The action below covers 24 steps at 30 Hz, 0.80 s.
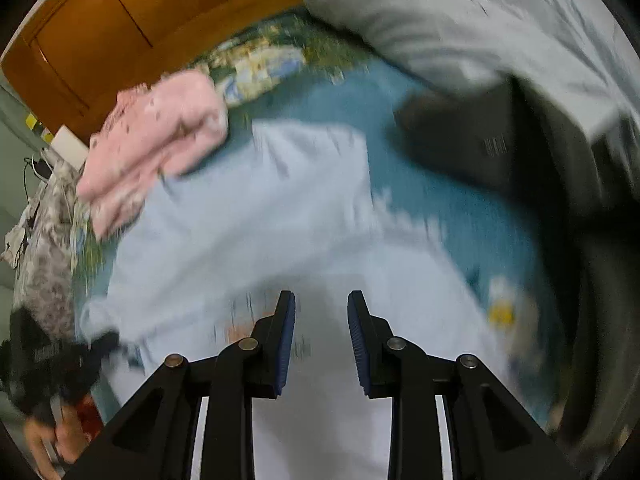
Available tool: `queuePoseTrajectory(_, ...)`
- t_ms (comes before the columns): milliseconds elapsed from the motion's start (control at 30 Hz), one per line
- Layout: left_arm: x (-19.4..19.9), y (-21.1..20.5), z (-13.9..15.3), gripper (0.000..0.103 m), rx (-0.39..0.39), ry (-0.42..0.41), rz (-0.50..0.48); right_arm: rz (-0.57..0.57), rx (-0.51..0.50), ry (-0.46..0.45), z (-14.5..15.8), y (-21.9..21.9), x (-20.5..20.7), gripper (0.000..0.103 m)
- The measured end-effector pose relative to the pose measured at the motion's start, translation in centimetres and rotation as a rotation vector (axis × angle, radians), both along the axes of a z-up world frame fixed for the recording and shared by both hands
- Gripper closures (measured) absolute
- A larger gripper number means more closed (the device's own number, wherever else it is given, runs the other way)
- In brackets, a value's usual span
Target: Fold clothes
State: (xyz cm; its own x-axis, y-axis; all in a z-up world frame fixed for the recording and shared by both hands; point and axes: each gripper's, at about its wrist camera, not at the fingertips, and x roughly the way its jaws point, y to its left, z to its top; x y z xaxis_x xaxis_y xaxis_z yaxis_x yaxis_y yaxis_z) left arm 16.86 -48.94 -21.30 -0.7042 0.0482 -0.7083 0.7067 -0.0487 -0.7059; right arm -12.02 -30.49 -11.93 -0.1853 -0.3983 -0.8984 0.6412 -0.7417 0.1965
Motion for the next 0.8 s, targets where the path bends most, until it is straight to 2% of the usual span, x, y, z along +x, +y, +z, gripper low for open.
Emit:
queuePoseTrajectory(100,-0.4,0.0,0.2,0.095,-0.039,-0.002,-0.018,0.029,0.031,0.035,-0.1,-3.3,-2.9,0.075)
queuePoseTrajectory(233,1.4,-0.5,-0.1,0.092,-0.012,0.037,-0.035,0.036,0.104,0.047,-1.4,-7.3,-6.8,0.075)
queuePoseTrajectory(267,1.8,-0.7,-0.2,0.087,0.015,0.067,-0.024,0.030,0.123,0.040,-2.0,-8.0,-7.7,0.075)
queuePoseTrajectory(367,2.9,-1.2,-0.8,0.055,0.080,0.128,0.028,0.001,0.210,0.030,-4.0,-9.5,-9.7,0.075)
queuePoseTrajectory(433,3.1,-1.7,-1.1,0.052,0.101,0.149,0.052,-0.012,0.256,0.026,-5.2,-9.9,-10.5,0.075)
queuePoseTrajectory(533,2.5,-2.2,-0.9,0.052,0.082,0.137,0.036,-0.024,0.303,0.018,-6.6,-10.1,-11.3,0.075)
queuePoseTrajectory(600,2.2,-2.6,-0.7,0.057,0.070,0.129,0.026,-0.035,0.324,0.010,-7.4,-10.2,-11.8,0.075)
queuePoseTrajectory(633,2.0,-2.8,-0.6,0.065,0.064,0.124,0.021,-0.039,0.323,0.009,-7.4,-10.1,-11.9,0.075)
queuePoseTrajectory(667,1.8,-2.9,-0.5,0.095,0.057,0.120,0.015,-0.042,0.321,0.012,-7.3,-10.0,-11.9,0.080)
queuePoseTrajectory(700,1.6,-3.1,-0.4,0.097,0.051,0.116,0.010,-0.045,0.318,0.015,-7.2,-9.9,-12.0,0.097)
queuePoseTrajectory(767,1.3,-3.5,-0.3,0.097,0.039,0.108,0.000,-0.055,0.290,0.033,-6.7,-9.7,-12.1,0.097)
queuePoseTrajectory(800,1.2,-3.5,0.1,0.097,0.015,0.108,-0.006,-0.080,0.242,0.052,-5.8,-9.2,-12.4,0.098)
